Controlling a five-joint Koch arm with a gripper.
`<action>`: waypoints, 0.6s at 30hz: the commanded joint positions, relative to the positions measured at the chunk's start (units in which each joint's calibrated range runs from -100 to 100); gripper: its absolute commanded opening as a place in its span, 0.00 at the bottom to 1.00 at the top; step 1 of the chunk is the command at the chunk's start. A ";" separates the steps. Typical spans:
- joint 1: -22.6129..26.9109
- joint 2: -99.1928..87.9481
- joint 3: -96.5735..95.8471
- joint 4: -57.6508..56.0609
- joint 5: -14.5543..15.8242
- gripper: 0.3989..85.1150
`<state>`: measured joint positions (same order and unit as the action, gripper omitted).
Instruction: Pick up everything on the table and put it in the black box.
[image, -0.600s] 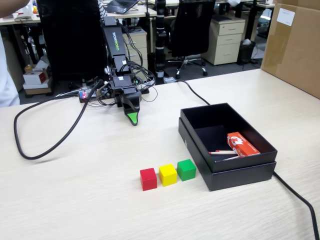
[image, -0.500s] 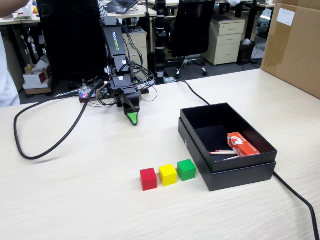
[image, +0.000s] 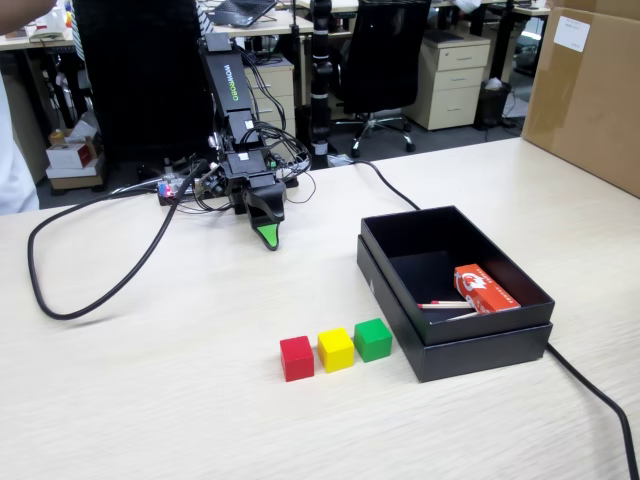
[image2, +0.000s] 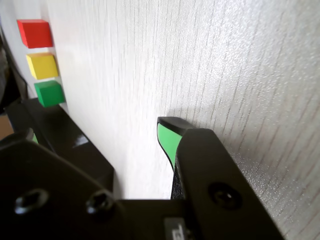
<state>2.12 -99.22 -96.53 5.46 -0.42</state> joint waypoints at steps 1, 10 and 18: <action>-0.24 0.60 1.88 -6.28 -0.05 0.56; -1.32 5.30 20.38 -22.44 0.78 0.56; -1.03 17.70 46.49 -41.96 3.13 0.56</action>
<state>1.05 -83.82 -56.73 -32.71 2.37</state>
